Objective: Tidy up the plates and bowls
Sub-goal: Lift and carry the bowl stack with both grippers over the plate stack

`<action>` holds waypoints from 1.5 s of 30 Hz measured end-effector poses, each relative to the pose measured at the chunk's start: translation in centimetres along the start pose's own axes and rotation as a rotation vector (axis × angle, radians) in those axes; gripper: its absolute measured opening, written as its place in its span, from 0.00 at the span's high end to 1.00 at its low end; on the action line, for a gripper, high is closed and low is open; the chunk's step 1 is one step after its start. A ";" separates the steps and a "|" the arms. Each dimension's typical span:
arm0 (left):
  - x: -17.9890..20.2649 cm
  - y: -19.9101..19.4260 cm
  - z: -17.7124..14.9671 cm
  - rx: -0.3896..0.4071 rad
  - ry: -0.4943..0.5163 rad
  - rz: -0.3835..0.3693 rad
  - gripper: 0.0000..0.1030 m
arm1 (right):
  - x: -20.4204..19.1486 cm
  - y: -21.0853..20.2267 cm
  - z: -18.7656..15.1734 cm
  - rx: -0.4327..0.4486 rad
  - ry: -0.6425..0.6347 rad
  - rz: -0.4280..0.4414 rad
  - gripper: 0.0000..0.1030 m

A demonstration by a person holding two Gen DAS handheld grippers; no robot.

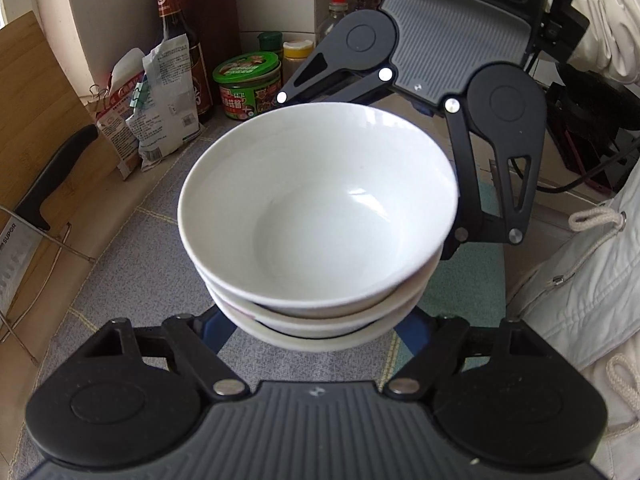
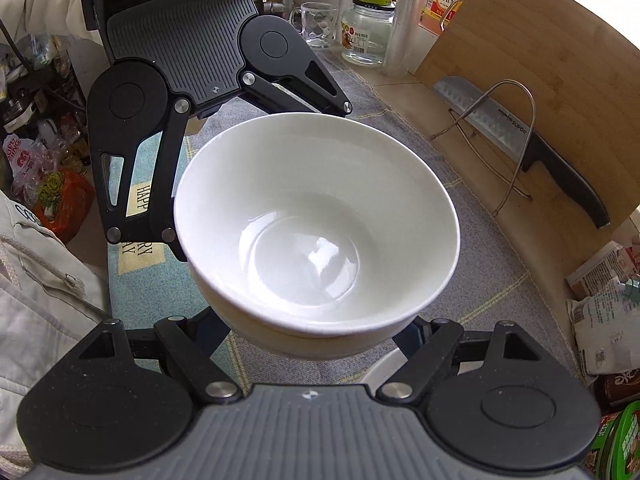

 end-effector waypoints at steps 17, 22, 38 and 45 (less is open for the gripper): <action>-0.4 5.3 7.8 0.005 0.117 -0.032 0.20 | 5.1 -3.7 -5.3 -0.028 0.080 -0.106 0.16; -0.3 7.5 9.2 -0.009 0.138 -0.053 0.20 | 6.3 -3.7 -7.0 -0.048 0.110 -0.127 0.16; 0.2 11.2 10.2 -0.068 0.172 -0.081 0.20 | 8.0 -1.6 -10.5 -0.081 0.187 -0.115 0.16; 0.2 11.6 10.2 -0.084 0.178 -0.079 0.20 | 7.9 -1.3 -10.9 -0.082 0.198 -0.113 0.16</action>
Point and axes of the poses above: each gripper's, at about its wrist camera, not at the fingertips, and y roughly the way its jaws point, x to its right, z to its top, the point moved 2 cm from there along y, roughly the way its jaws point, and after that the axes turned 6 degrees about -x, right-handed, at the moved point
